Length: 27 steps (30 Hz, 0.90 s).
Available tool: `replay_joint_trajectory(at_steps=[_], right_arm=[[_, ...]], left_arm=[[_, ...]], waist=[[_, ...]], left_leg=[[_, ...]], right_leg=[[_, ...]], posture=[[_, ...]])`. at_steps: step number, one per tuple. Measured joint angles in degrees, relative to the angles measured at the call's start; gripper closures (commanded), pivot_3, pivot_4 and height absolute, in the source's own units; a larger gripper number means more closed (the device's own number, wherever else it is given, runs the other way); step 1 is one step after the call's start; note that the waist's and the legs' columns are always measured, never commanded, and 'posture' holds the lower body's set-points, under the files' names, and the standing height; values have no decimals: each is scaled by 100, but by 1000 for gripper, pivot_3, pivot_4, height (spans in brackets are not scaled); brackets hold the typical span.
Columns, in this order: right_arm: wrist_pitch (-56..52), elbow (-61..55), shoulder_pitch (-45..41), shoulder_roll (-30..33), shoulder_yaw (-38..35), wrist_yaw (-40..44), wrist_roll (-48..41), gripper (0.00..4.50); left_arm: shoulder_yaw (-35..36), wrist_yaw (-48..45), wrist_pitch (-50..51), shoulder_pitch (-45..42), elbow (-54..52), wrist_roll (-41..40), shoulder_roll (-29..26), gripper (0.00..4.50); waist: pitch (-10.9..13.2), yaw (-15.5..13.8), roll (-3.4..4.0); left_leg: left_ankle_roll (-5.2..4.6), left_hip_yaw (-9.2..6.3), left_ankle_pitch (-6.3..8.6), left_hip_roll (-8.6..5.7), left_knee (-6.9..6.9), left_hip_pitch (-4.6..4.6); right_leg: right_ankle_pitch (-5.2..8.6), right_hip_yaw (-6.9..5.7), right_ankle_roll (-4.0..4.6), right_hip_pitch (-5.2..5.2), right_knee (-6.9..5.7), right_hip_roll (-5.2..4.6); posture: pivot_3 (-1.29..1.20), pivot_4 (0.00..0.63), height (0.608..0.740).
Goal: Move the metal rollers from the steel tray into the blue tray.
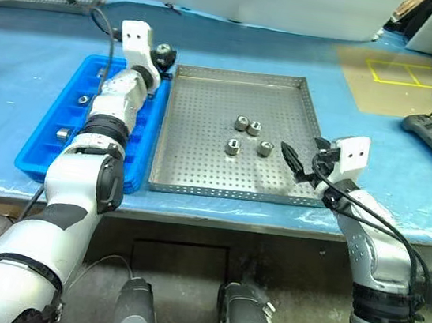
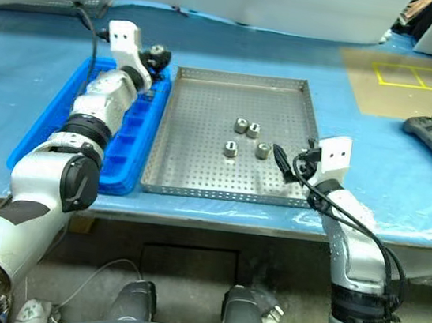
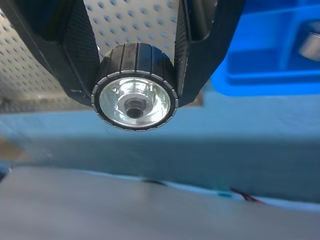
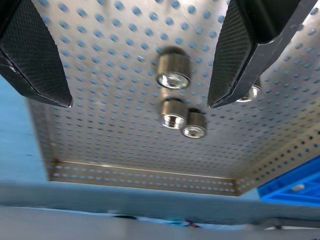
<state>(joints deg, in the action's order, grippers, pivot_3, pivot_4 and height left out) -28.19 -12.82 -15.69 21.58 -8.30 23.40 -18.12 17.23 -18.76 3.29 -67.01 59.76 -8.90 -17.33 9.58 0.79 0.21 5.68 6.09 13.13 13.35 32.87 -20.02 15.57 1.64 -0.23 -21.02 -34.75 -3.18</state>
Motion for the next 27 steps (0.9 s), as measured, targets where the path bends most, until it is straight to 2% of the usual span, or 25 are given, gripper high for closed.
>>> replay_joint_trajectory(at_steps=[7, 13, 17, 24, 27], right_arm=[[327, 970, -605, -97, 508, 522, 40, 0], [571, 1331, -827, -193, 649, 694, 78, 0], [634, 1437, -832, -222, 692, 773, 109, 0], [651, 1413, -807, -196, 676, 760, 121, 0], [651, 1382, -745, -196, 674, 717, 128, 0]], left_arm=[[-91, 60, 1287, 1742, -2449, -52, -589, 2786], [-35, 170, 2109, 2604, -3751, -187, -779, 2786], [-36, 171, 2237, 2836, -3839, -262, -768, 2786], [-172, 11, 2175, 2738, -3534, -280, -765, 2786], [-242, -31, 2128, 2653, -3241, -252, -755, 1745]], waist=[[1, -376, 1], [1, -611, 1], [1, -624, 1], [1, -589, 1], [1, -563, 1]], left_leg=[[-1, -32, -1, 6, 17, -26], [0, -42, -2, 10, 22, -35], [12, -42, -7, 12, 22, -36], [23, -42, -14, 12, 22, -18], [23, -42, -15, 10, 22, -19]], right_leg=[[0, -40, 0, -18, -8, -2], [0, -71, 0, -18, -14, -15], [-1, -73, 3, -26, -33, -17], [-2, -65, 5, -28, -59, -14], [-2, -63, 5, -29, -59, -14]], posture=[[-69, 150, 740], [-41, 150, 740], [-52, 150, 740], [-94, 150, 740], [-110, 150, 740]])
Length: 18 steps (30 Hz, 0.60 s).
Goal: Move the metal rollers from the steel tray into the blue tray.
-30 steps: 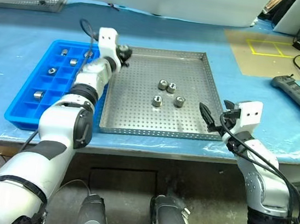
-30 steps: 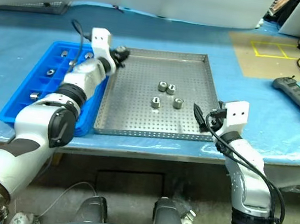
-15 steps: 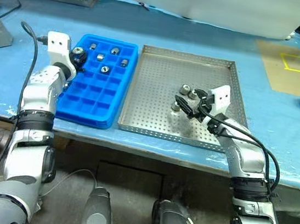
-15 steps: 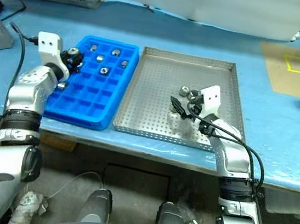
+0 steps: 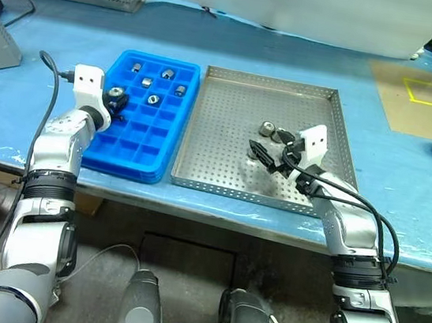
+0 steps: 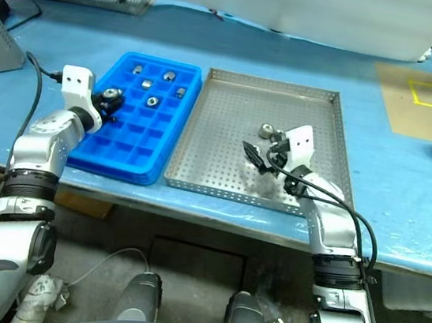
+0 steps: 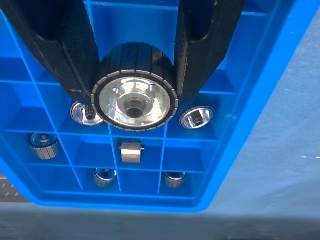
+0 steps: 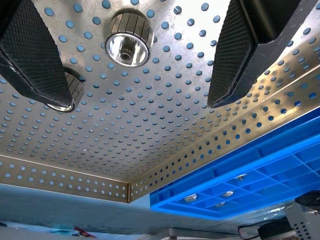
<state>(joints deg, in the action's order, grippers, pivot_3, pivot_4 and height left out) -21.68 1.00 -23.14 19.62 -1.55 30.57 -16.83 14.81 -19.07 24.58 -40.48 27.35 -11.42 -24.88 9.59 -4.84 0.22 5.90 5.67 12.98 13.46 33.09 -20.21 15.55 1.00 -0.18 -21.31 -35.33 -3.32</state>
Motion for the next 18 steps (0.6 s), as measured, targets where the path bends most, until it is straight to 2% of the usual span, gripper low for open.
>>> replay_joint_trajectory(at_steps=[4, 8, 13, 18], right_arm=[[1, -79, 112, 28, -7, -81, 23, 0], [-1, -128, 162, 97, -73, -159, 25, 0], [-69, -661, 423, 186, -277, -335, 4, 0], [-338, -1372, 1115, 295, -795, -688, -50, 0]], left_arm=[[-62, 64, -92, -39, 422, 49, 18, 450], [-53, -173, -369, -500, 891, -42, 132, 450], [-332, -1510, -768, -1549, 1408, -331, 592, 450], [-847, -2822, -961, -2056, 2390, -304, 1082, 450]], waist=[[0, 82, 0], [1, 83, -2], [2, 81, -4], [2, 294, -4]], left_leg=[[-1, 0, 0, -1, 0, -3], [-2, -1, -1, -1, -1, -6], [-11, 0, -6, -16, -4, 2], [-30, 15, -15, -30, -23, 1]], right_leg=[[0, 2, 0, 0, 3, 1], [0, 0, 0, 0, 4, 0], [0, 15, 0, 11, 15, -9], [-4, 59, -7, 20, 53, -2]], posture=[[-133, 150, 740], [-205, 150, 740], [-336, 150, 740], [-472, 150, 740]])
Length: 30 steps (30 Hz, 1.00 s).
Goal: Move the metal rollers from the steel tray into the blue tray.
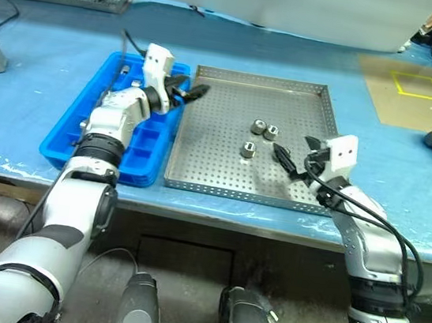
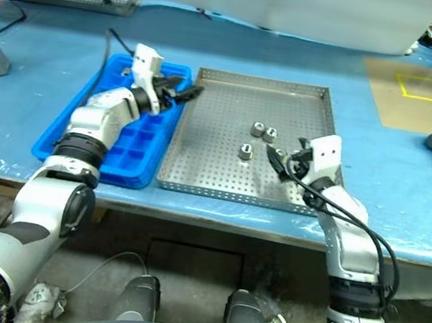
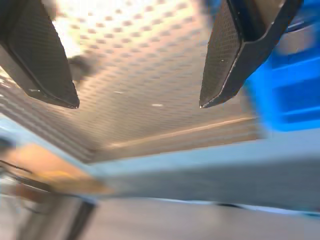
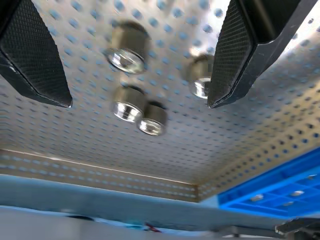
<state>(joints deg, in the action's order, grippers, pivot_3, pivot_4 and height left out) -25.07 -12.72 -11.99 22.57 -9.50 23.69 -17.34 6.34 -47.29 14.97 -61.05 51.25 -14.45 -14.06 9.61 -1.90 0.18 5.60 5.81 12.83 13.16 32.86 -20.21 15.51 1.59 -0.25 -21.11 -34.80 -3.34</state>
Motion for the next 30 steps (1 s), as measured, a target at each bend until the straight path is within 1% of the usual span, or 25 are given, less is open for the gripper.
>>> replay_joint_trajectory(at_steps=[3, 5, 8, 12, 15, 17, 18, 19, 21, 23, 24, 25, 26, 27, 30], right_arm=[[-187, -517, 465, 6, -296, -227, -57, 0], [-298, -837, 738, 5, -439, -369, -74, 0], [-442, -1318, 1159, -20, -628, -580, -90, 0], [-561, -1853, 1669, -168, -807, -855, -93, 0], [-615, -2130, 1932, -304, -864, -1028, -100, 0], [-636, -2255, 2037, -368, -896, -1103, -113, 0], [-661, -2309, 2047, -388, -898, -1140, -117, 0], [-672, -2355, 2049, -399, -898, -1161, -124, 0], [-685, -2395, 2042, -402, -898, -1181, -146, 0], [-705, -2395, 2006, -402, -897, -1216, -163, 0], [-722, -2395, 1984, -401, -897, -1223, -166, 0], [-735, -2395, 1953, -399, -895, -1224, -175, 0], [-744, -2395, 1934, -391, -894, -1222, -182, 0], [-749, -2394, 1902, -382, -892, -1219, -187, 0], [-762, -2374, 1757, -350, -883, -1197, -191, 0]], left_arm=[[-299, -625, -98, -250, 673, 175, 270, 450], [-466, -859, -196, -415, 1038, 339, 412, 450], [-602, -1036, -396, -578, 1453, 522, 656, 450], [-829, -1069, -694, -620, 1888, 868, 883, 450], [-1041, -1013, -966, -572, 2068, 1203, 898, 450], [-1170, -792, -1208, -565, 2082, 1453, 887, 450], [-1217, -536, -1311, -542, 2126, 1588, 880, 450], [-1215, -263, -1414, -474, 2169, 1659, 875, 851], [-1170, 278, -1524, -433, 2232, 1724, 872, 1325], [-1103, 606, -1522, -385, 2328, 1770, 850, 2040], [-1086, 695, -1521, -357, 2374, 1791, 848, 2335], [-1056, 772, -1531, -319, 2397, 1798, 852, 2759], [-1024, 809, -1542, -315, 2398, 1797, 852, 3087], [-997, 817, -1539, -316, 2398, 1796, 852, 3191], [-856, 732, -1477, -315, 2404, 1756, 854, 3190]], waist=[[0, 131, 0], [0, 253, 0], [1, 353, -1], [1, 484, -1], [1, 616, -1], [1, 695, -1], [1, 739, -1], [1, 771, 0], [1, 876, 0], [1, 934, 0], [1, 955, 0], [1, 972, 0], [1, 977, 0], [1, 983, 1], [1, 1008, 1]], left_leg=[[-7, 8, 4, -3, -8, -1], [-9, 15, 5, -3, -10, 3], [-9, 26, 5, -3, -10, 17], [-13, 40, 4, -3, -7, 35], [-24, 50, 5, -6, -2, 39], [-31, 55, 9, -6, 4, 48], [-35, 56, 11, -9, 8, 54], [-38, 60, 13, -10, 11, 56], [-44, 61, 17, -12, 18, 54], [-46, 61, 18, -17, 19, 54], [-47, 61, 18, -18, 20, 53], [-48, 61, 19, -19, 20, 51], [-49, 61, 19, -19, 20, 50], [-51, 61, 20, -20, 20, 51], [-52, 61, 21, -20, 20, 50]], right_leg=[[-1, 13, -3, 0, 6, 3], [-2, 21, -4, -1, 13, 3], [-2, 31, -4, 2, 13, 2], [-7, 48, -12, 11, 13, 2], [-11, 63, -18, 11, 12, 1], [-12, 69, -19, 21, 13, 0], [-12, 70, -20, 27, 13, -2], [-13, 76, -21, 27, 13, -3], [-15, 79, -25, 29, 15, -4], [-17, 83, -28, 29, 15, -7], [-18, 84, -28, 30, 16, -7], [-18, 84, -29, 29, 17, -8], [-18, 83, -29, 29, 18, -8], [-18, 84, -29, 29, 18, -9], [-18, 85, -29, 29, 19, -9]], posture=[[-546, 150, 740], [-594, 150, 740], [-657, 150, 740], [-722, 150, 740], [-738, 150, 740], [-740, 150, 740], [-736, 150, 740], [-732, 150, 740], [-729, 150, 740], [-720, 150, 740], [-714, 150, 740], [-710, 150, 740], [-701, 150, 740], [-701, 150, 740], [-676, 150, 740]])
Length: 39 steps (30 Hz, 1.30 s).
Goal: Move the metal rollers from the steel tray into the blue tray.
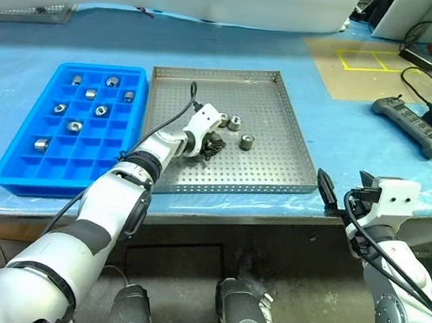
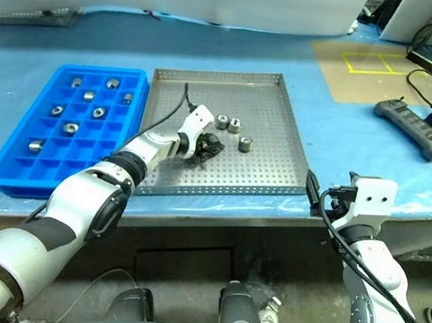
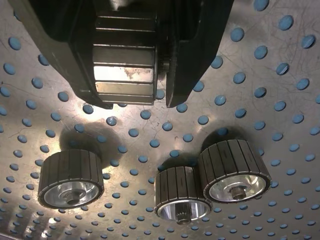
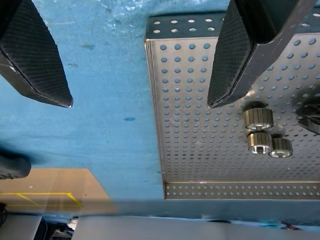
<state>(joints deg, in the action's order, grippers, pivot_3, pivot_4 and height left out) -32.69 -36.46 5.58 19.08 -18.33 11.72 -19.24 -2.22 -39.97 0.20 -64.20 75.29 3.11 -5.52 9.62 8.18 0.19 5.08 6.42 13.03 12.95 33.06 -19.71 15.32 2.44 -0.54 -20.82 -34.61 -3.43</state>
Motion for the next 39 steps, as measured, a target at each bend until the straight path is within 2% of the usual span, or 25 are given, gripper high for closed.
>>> replay_joint_trajectory(at_steps=[6, 10, 15, 18, 22, 28, 32, 39], right_arm=[[1, 405, -422, 68, 188, 185, -7, 0], [120, 1162, -1109, 120, 595, 469, 42, 0], [501, 2329, -2121, 99, 1304, 1011, 202, 0], [812, 3164, -2734, 21, 1593, 1390, 265, 0], [1278, 4289, -3622, -196, 1939, 1936, 376, 0], [1886, 5510, -4533, -485, 2267, 2617, 532, 0], [2237, 6191, -4901, -628, 2308, 2877, 613, 0], [2643, 6770, -5191, -1026, 2378, 3147, 736, 0]], left_arm=[[853, -635, 525, -55, -68, -806, -50, 3190], [1176, -785, 804, -113, -404, -1146, -330, 3190], [1293, -851, 1285, 238, -1421, -1425, -713, 3190], [1324, -867, 1935, 1020, -2812, -1657, -1066, 3190], [1397, -726, 3077, 2220, -5014, -2079, -1642, 3190], [1746, -432, 4164, 3453, -7107, -2588, -2303, 3190], [2004, -158, 4549, 3966, -7917, -2867, -2473, 3190], [2074, 580, 4585, 4710, -8435, -2863, -2465, 3190]], waist=[[4, 7, 0], [15, -36, 4], [25, -337, 16], [27, -586, 18], [27, -981, 17], [27, -1447, 16], [27, -1570, 15], [27, -1563, 13]], left_leg=[[0, 0, 0, -1, 0, -2], [1, -1, -1, 0, -3, -3], [3, -2, -2, 2, -9, -19], [3, -7, -3, 4, -9, -43], [2, -29, -3, 9, 2, -86], [0, -67, -8, 7, 36, -166], [11, -76, -41, 8, 28, -181], [54, -93, -110, 11, -1, -179]], right_leg=[[-1, 1, 2, -5, -2, 0], [-3, 0, 5, -10, -6, 0], [-4, -5, 6, -25, -12, 1], [-4, -7, 6, -39, -13, 6], [-5, -83, 6, -76, -20, 4], [-4, -119, 6, -138, -69, -4], [-3, -136, 7, -157, -95, -16], [-30, -179, 45, -177, -118, -44]], posture=[[-514, 150, 740], [-348, 150, 740], [-138, 150, 740], [-37, 150, 740], [62, 150, 740], [168, 150, 740], [216, 150, 740], [259, 150, 740]])
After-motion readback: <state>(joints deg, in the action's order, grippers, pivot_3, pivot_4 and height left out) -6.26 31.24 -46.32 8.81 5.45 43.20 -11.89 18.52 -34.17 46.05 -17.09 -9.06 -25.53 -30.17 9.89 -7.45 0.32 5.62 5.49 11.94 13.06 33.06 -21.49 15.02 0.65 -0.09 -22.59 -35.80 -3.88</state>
